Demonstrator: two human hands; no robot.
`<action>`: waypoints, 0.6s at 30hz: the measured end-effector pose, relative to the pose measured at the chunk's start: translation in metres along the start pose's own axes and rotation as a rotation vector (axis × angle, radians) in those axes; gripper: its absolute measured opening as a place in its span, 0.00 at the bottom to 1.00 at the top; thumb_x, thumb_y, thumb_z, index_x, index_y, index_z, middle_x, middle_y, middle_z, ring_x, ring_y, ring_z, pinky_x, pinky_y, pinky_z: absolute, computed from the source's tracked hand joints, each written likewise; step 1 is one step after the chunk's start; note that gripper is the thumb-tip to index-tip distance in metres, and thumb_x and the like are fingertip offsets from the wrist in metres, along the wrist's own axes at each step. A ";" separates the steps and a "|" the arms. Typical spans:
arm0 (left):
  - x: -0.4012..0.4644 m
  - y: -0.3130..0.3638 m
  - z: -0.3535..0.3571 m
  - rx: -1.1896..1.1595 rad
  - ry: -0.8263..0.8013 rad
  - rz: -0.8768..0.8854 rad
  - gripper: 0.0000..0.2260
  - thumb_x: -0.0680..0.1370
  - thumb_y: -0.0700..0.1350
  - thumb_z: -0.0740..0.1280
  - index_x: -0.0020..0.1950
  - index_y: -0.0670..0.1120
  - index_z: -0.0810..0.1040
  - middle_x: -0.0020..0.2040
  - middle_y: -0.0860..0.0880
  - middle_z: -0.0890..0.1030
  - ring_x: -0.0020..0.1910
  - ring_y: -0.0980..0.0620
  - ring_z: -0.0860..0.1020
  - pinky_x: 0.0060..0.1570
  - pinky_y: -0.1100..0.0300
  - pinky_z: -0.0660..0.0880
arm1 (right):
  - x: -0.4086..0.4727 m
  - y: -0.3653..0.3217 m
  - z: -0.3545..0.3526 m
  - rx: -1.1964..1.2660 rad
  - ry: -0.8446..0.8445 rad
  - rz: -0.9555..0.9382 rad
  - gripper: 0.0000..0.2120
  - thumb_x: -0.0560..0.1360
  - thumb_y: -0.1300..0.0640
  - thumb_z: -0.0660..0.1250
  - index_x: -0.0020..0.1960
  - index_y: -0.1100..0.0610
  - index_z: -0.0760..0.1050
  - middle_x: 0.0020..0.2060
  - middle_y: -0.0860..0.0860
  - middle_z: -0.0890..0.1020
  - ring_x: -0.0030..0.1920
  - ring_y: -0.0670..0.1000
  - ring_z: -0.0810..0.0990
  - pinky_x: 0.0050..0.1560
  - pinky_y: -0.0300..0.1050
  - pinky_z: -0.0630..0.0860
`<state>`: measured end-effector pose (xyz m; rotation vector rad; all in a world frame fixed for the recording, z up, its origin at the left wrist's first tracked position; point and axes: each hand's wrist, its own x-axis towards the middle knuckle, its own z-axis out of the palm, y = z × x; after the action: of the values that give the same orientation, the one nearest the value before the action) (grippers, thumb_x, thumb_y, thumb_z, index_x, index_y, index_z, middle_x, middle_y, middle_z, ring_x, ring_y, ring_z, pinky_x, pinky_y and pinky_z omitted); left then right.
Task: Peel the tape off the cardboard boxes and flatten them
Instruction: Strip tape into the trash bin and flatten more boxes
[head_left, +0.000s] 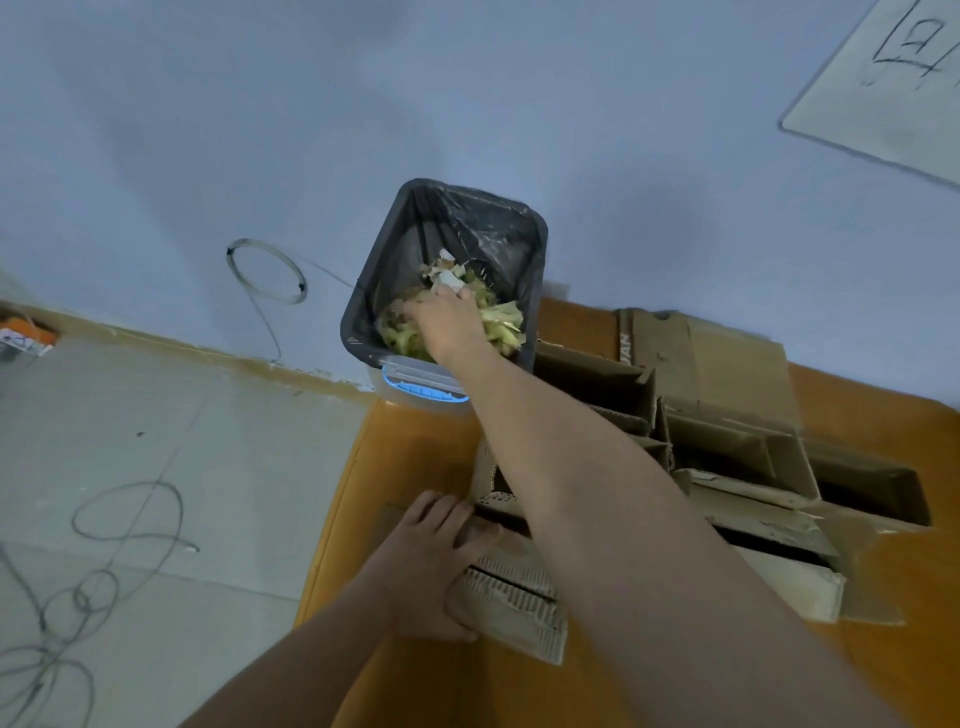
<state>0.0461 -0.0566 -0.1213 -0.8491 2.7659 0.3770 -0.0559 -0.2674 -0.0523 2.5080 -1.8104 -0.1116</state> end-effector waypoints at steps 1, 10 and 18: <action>0.000 0.000 -0.001 0.001 -0.001 0.000 0.47 0.67 0.76 0.56 0.78 0.52 0.48 0.76 0.43 0.56 0.75 0.42 0.51 0.66 0.49 0.26 | 0.002 0.001 0.000 -0.053 -0.034 -0.023 0.22 0.75 0.67 0.62 0.65 0.49 0.72 0.59 0.49 0.77 0.64 0.54 0.70 0.62 0.52 0.64; -0.003 -0.001 -0.003 0.006 0.055 -0.013 0.47 0.60 0.78 0.59 0.70 0.49 0.70 0.64 0.43 0.76 0.64 0.42 0.74 0.69 0.43 0.54 | 0.003 -0.002 -0.011 -0.235 -0.371 -0.031 0.13 0.79 0.58 0.56 0.59 0.53 0.76 0.62 0.51 0.75 0.72 0.54 0.58 0.70 0.60 0.50; -0.005 0.002 -0.004 0.031 0.039 -0.036 0.50 0.63 0.77 0.56 0.78 0.50 0.55 0.73 0.44 0.63 0.73 0.43 0.60 0.71 0.50 0.37 | -0.029 0.004 -0.043 0.015 -0.243 -0.106 0.16 0.81 0.58 0.53 0.67 0.55 0.69 0.61 0.56 0.77 0.64 0.58 0.72 0.66 0.54 0.64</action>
<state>0.0482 -0.0541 -0.1154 -0.9061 2.7803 0.3133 -0.0653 -0.2410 -0.0080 2.7031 -1.7586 -0.4264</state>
